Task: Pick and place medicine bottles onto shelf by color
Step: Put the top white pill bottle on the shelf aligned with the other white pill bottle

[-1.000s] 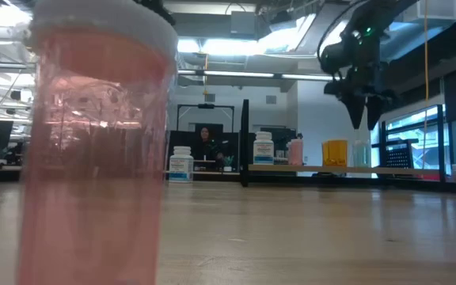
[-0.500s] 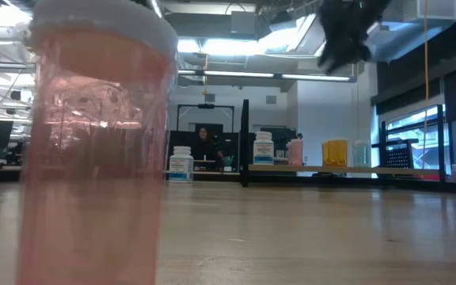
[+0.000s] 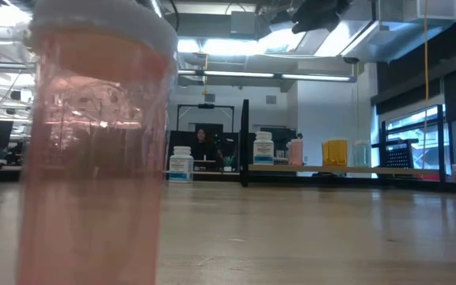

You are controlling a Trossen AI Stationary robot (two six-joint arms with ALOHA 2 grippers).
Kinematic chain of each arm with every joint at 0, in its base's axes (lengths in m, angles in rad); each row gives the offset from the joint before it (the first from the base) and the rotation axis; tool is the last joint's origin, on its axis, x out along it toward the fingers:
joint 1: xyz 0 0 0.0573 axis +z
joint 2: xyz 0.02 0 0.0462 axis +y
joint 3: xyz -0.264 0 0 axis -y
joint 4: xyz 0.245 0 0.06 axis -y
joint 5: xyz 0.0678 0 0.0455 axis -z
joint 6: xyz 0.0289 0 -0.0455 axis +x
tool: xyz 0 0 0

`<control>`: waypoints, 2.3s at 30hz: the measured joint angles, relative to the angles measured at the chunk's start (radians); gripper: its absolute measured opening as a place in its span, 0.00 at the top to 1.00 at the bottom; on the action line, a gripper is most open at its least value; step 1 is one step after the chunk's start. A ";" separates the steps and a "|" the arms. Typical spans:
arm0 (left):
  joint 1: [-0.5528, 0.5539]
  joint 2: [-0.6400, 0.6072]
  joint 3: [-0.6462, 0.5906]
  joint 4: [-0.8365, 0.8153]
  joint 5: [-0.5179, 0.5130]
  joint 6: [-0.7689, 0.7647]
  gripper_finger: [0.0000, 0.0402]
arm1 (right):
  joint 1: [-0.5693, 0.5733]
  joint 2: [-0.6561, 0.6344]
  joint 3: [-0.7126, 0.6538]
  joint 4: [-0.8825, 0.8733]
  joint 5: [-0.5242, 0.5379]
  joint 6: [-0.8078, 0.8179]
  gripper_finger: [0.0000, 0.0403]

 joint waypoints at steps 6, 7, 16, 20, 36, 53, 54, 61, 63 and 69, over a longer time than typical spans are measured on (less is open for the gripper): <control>-0.086 0.000 0.000 0.000 -0.007 -0.061 0.04 | 0.004 0.000 0.000 0.002 0.000 -0.010 0.49; -0.098 0.000 0.000 0.000 -0.007 -0.068 0.04 | 0.004 0.000 0.000 0.002 0.000 -0.018 0.49; -0.139 0.000 0.000 0.042 -0.102 -0.139 0.04 | 0.004 0.000 0.000 0.010 0.000 -0.060 0.49; -0.097 0.000 0.000 0.131 -0.110 -0.085 0.04 | 0.004 0.000 0.000 0.010 0.000 -0.061 0.49; 0.187 0.212 0.000 0.394 -0.074 0.836 0.04 | 0.004 0.000 0.000 0.008 0.000 -0.087 0.49; 0.394 0.514 0.000 0.625 0.085 0.944 0.04 | 0.004 0.000 0.000 0.007 0.003 -0.076 0.49; 0.398 0.528 0.000 0.624 0.072 0.944 0.04 | 0.004 0.000 0.000 0.007 0.003 -0.063 0.49; 0.399 0.576 0.000 0.619 -0.046 0.954 0.04 | 0.004 0.000 0.000 0.007 0.011 0.061 0.49; 0.397 0.576 0.000 0.619 -0.077 0.969 0.04 | 0.004 0.000 0.000 0.007 0.035 0.084 0.49; 0.364 0.576 0.000 0.622 -0.177 0.993 0.04 | 0.004 0.000 0.000 0.007 0.109 0.135 0.49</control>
